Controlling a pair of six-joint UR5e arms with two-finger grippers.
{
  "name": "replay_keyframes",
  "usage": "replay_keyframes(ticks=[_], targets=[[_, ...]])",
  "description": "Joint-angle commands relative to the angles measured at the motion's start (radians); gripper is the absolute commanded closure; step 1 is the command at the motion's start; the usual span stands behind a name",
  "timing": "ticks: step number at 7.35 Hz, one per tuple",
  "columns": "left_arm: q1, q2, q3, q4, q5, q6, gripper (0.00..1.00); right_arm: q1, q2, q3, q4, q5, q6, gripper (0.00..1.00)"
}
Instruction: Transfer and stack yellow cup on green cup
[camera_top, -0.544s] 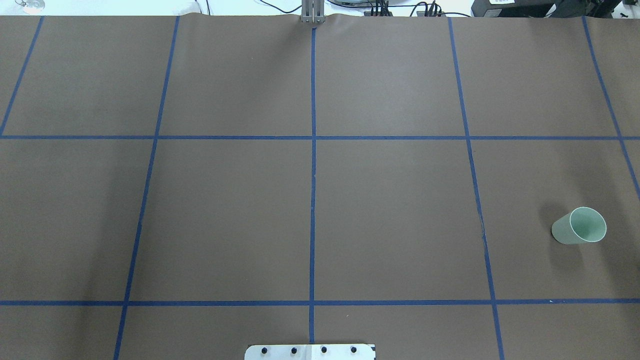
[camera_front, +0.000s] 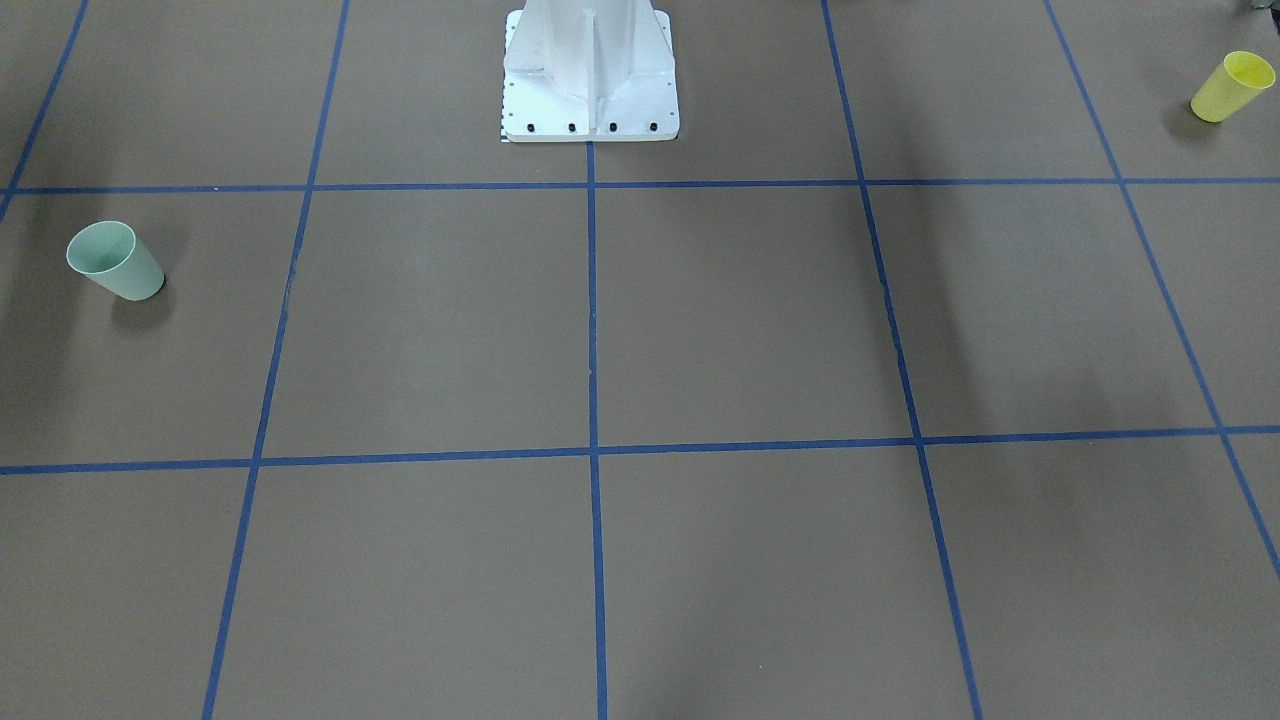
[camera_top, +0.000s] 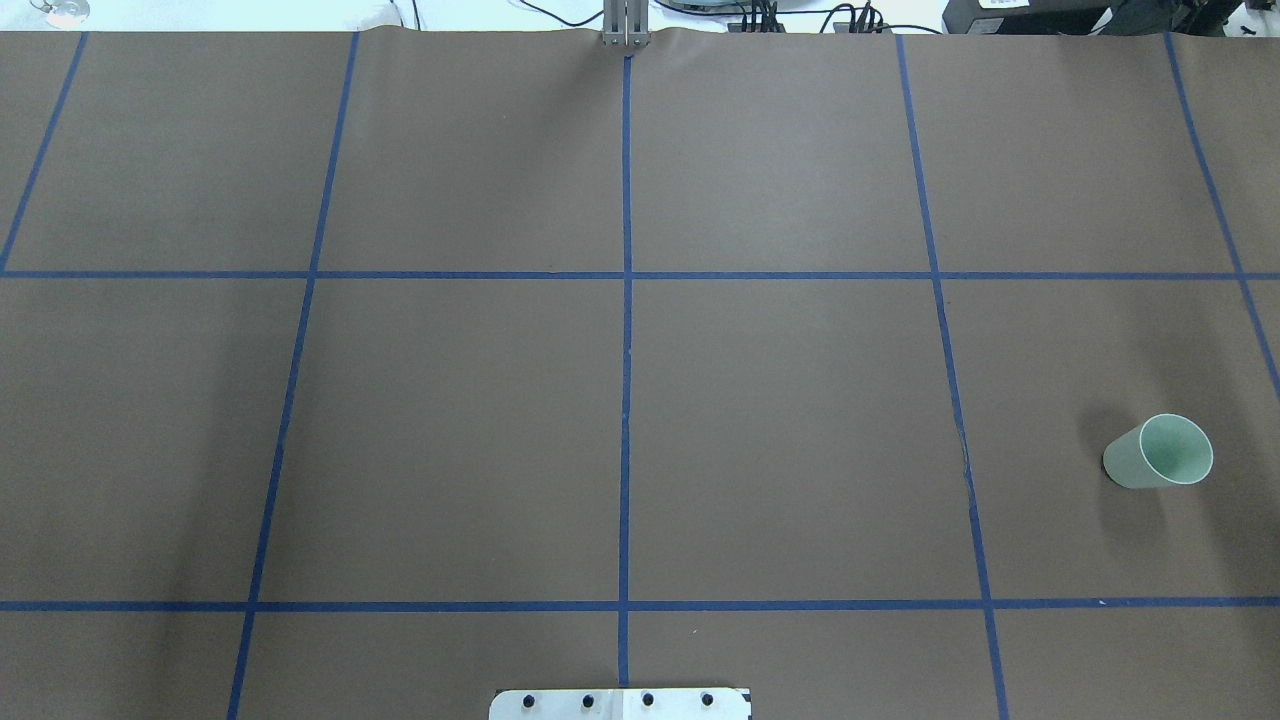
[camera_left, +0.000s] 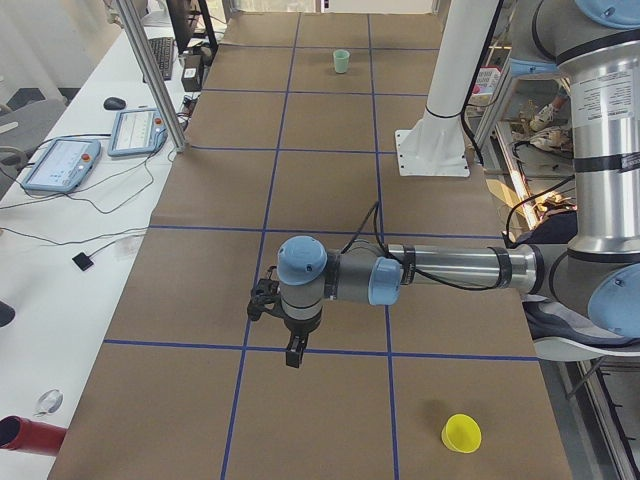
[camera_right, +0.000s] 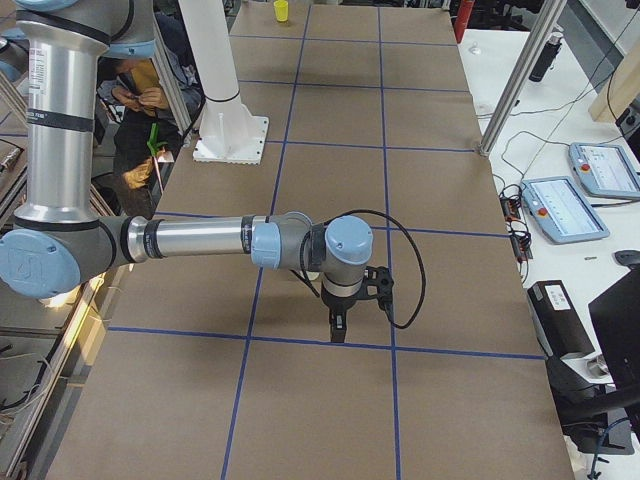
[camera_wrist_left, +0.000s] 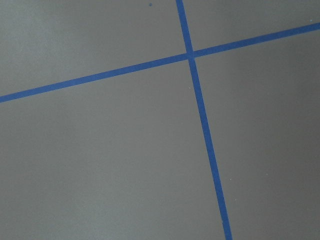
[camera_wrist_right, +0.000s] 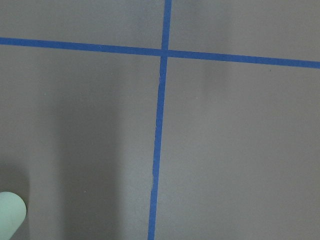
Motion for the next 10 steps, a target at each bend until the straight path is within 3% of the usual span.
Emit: replay_keyframes(ticks=[1,4,6,10], targets=[[0.001,-0.011,-0.007,-0.035,0.001,-0.014,0.00,0.000,0.000,-0.001,0.006,0.000,0.000,0.00],[-0.001,-0.035,0.007,-0.275,0.007,-0.017,0.00,0.002,-0.049,-0.014,0.228,0.005,0.003,0.00],[0.001,-0.082,0.045,-0.338,0.003,-0.035,0.00,0.002,-0.057,-0.014,0.245,0.086,0.000,0.00],[-0.001,-0.098,0.055,-0.429,-0.020,-0.093,0.00,0.002,-0.077,-0.006,0.250,0.083,0.001,0.00]])
